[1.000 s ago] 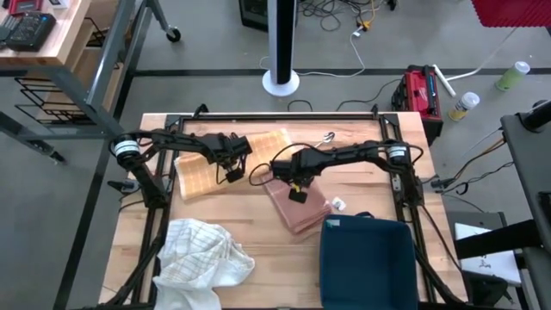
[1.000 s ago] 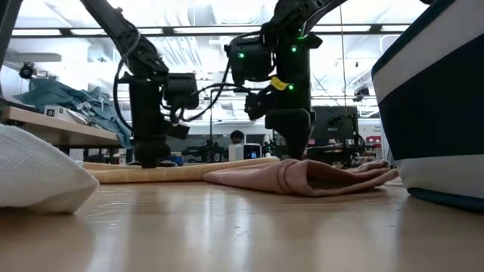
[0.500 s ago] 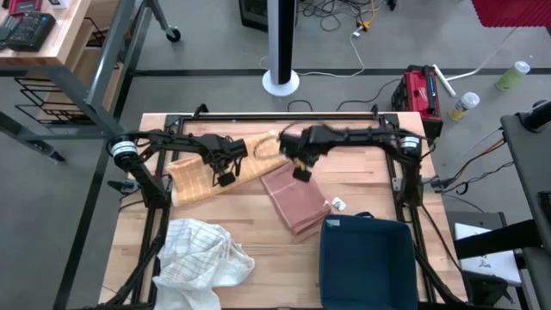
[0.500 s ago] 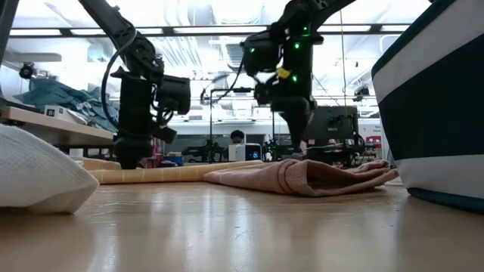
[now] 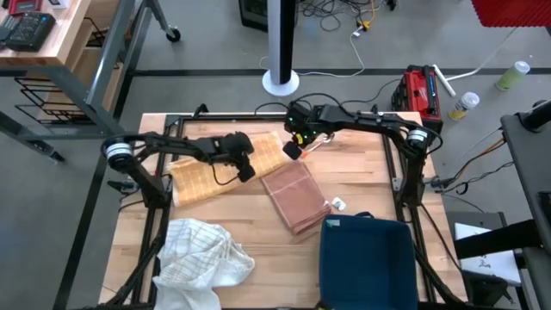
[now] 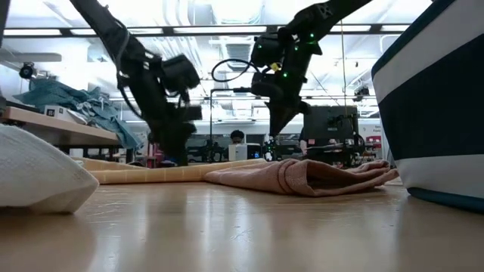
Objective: Fold towel
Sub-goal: Fold the yellow towel
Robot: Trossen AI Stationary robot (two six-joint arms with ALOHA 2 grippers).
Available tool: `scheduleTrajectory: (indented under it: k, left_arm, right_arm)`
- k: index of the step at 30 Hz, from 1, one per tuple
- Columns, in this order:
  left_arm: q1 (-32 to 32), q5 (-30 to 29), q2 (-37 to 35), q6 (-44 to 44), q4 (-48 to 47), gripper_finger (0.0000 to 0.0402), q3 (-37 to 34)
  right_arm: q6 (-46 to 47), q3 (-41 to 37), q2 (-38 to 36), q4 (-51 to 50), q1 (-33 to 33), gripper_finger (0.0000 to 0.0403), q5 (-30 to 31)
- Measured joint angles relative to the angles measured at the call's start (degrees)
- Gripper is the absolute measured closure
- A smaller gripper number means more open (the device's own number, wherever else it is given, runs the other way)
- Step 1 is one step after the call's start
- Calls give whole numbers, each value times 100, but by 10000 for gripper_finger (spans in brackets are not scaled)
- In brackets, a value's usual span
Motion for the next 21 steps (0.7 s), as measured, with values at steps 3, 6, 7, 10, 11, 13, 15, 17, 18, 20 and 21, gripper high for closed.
scheduleTrajectory:
  k: [3, 6, 7, 10, 11, 13, 15, 17, 18, 20, 21]
  left_arm:
    - [7, -247, 326, 2, 77, 401, -1]
    - [0, -291, 575, 14, -28, 401, 49]
    - [-1, -261, 623, 106, -113, 401, 61]
    - [14, 119, 645, 762, -527, 401, 87]
    - [13, 148, 630, 905, -583, 401, 67]
    - [11, 214, 609, 1133, -610, 401, 42]
    - [12, 404, 545, 1359, -705, 401, 18]
    - [-8, 829, 520, 1680, -795, 401, 18]
    - [-8, 1228, 489, 1832, -826, 401, 16]
    - [-57, 2024, 475, 1999, -890, 401, -18]
    - [-70, 2276, 475, 2055, -907, 401, -24]
  right_arm:
    - [117, 0, 4, 156, 50, 391, -21]
    - [376, 0, 39, 237, 122, 367, -16]
    - [552, -2, 42, 234, 146, 357, -16]
    - [972, -2, 108, 437, 299, 320, -13]
    - [1075, -3, 126, 451, 372, 307, 4]
    - [1149, -11, 223, 533, 556, 280, -6]
    - [1263, -9, 289, 712, 701, 256, -14]
    - [1410, -9, 387, 937, 806, 235, -3]
    - [1472, -9, 444, 1094, 826, 226, 20]
    - [1569, -7, 563, 1341, 866, 210, 38]
    - [1630, -7, 626, 1418, 872, 203, 49]
